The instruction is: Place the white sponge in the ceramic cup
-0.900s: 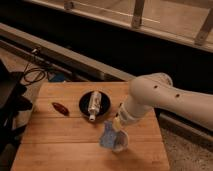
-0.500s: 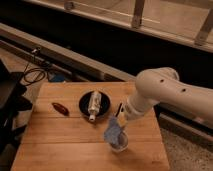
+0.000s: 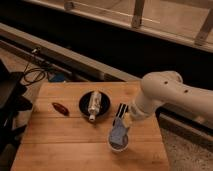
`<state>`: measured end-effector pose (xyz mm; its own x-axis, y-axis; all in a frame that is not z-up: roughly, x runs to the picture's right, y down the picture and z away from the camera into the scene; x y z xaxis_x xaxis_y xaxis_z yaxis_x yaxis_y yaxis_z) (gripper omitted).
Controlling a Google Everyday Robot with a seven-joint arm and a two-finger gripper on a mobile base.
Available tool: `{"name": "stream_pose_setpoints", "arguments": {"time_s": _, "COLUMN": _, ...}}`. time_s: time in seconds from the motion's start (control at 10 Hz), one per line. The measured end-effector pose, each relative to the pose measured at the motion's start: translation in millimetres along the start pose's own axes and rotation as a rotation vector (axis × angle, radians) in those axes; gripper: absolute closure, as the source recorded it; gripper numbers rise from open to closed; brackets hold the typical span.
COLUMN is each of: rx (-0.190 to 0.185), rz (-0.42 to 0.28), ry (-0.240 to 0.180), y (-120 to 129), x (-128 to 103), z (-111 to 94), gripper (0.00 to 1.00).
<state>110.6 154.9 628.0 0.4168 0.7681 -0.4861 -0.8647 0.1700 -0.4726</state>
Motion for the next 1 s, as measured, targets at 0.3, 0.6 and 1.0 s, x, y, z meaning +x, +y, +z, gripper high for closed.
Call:
{"name": "stream_pose_setpoints", "arguments": {"time_s": 0.3, "rx": -0.005, "rz": 0.020, "ry": -0.009, "y": -9.1, "x": -0.4, "z": 8.6, "gripper": 0.42}}
{"name": "stream_pose_setpoints", "arguments": {"time_s": 0.6, "rx": -0.016, "rz": 0.035, "ry": -0.004, "y": -12.3, "x": 1.6, "z": 21.5, "gripper": 0.49}}
{"name": "stream_pose_setpoints", "arguments": {"time_s": 1.0, "rx": -0.011, "rz": 0.031, "ry": -0.004, "y": -9.8, "x": 1.5, "z": 18.6, "gripper": 0.89}}
